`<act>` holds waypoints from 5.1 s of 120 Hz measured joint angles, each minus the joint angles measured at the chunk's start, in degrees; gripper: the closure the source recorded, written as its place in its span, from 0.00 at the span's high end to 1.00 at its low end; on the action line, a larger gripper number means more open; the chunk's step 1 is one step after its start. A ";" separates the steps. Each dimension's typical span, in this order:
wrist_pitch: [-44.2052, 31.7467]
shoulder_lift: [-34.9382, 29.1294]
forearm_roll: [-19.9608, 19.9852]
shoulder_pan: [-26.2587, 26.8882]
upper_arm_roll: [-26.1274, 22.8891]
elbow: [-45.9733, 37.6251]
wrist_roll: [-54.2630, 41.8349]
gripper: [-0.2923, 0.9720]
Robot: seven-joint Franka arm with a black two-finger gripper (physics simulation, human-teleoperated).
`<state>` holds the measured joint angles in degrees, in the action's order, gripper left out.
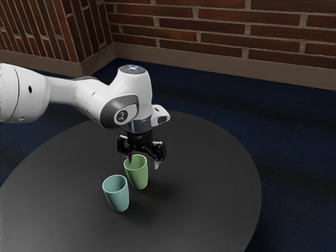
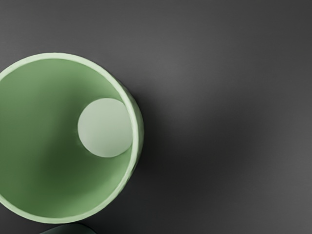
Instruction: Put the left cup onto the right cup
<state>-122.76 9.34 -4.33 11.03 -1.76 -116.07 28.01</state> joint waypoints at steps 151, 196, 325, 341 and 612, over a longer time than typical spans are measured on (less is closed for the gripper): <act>-0.26 8.15 0.07 -2.24 0.60 5.71 -2.65 0.77; -2.46 9.15 0.07 -2.24 1.31 5.64 -3.03 0.76; -1.62 6.17 -1.04 -2.18 1.54 5.23 -2.98 0.15; -0.70 4.42 -1.41 -2.15 1.52 5.13 -2.80 0.15; 5.62 -22.86 -2.79 -1.88 -4.04 -13.36 13.11 0.15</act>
<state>-117.14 -13.51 -7.12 9.15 -5.80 -129.43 41.12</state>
